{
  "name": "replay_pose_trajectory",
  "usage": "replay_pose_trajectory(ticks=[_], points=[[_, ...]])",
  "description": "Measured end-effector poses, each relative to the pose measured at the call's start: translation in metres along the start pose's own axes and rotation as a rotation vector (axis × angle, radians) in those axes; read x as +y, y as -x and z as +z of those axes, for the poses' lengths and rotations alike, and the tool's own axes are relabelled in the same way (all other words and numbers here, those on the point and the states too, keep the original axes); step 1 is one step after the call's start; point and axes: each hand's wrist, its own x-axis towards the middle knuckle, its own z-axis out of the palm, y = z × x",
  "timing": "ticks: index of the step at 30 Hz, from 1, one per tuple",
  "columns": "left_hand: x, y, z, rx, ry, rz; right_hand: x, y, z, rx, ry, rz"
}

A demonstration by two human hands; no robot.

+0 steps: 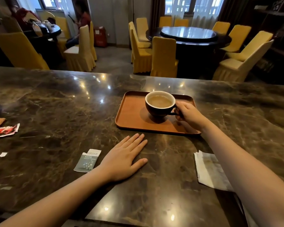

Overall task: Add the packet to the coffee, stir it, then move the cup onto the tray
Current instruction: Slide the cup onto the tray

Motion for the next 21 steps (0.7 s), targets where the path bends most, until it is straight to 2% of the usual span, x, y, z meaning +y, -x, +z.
replay_pose_trajectory(ticks=[15, 21], points=[[0.001, 0.0, -0.003, -0.017, 0.013, -0.015, 0.009, -0.02, -0.002, 0.011, 0.027, 0.015], [0.001, 0.0, -0.003, -0.023, 0.011, -0.018, 0.004, -0.019, -0.005, 0.041, 0.247, -0.036]])
